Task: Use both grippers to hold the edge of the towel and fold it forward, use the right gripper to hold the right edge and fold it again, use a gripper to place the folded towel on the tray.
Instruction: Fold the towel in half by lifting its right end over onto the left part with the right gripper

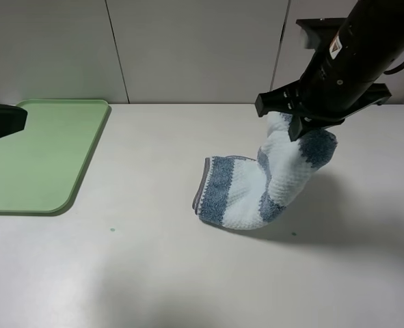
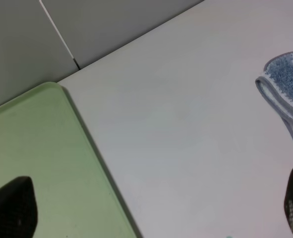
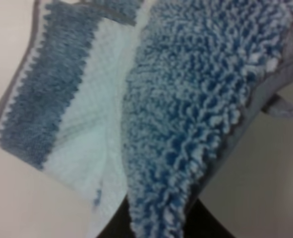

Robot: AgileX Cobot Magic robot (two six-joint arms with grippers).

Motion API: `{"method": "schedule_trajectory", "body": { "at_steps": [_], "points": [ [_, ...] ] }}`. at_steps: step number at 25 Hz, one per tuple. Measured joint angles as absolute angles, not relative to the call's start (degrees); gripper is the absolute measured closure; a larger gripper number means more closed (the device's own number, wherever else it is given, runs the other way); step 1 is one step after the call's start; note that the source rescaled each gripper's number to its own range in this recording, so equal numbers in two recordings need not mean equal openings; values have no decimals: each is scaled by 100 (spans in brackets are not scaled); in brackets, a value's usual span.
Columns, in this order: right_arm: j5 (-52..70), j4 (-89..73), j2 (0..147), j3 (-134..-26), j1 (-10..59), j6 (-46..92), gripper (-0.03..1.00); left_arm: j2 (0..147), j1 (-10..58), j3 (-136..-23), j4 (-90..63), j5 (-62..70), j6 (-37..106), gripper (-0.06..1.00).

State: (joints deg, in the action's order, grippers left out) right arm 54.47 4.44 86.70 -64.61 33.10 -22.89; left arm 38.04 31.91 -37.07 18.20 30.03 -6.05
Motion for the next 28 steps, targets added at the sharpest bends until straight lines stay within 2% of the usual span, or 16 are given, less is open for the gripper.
{"method": "schedule_trajectory", "body": {
  "at_steps": [9,19,28],
  "points": [
    [4966,394,9025,-6461,3646,-2839,92,3804,3191,-3707,1820,3003,-605,-6],
    [4714,171,9654,-6461,3664,-2884,92,3804,3191,-3707,1820,3003,-605,-6],
    [3909,64,9939,-6461,3982,-2884,92,3804,3191,-3707,1820,3003,-605,-6]
  ]
}}
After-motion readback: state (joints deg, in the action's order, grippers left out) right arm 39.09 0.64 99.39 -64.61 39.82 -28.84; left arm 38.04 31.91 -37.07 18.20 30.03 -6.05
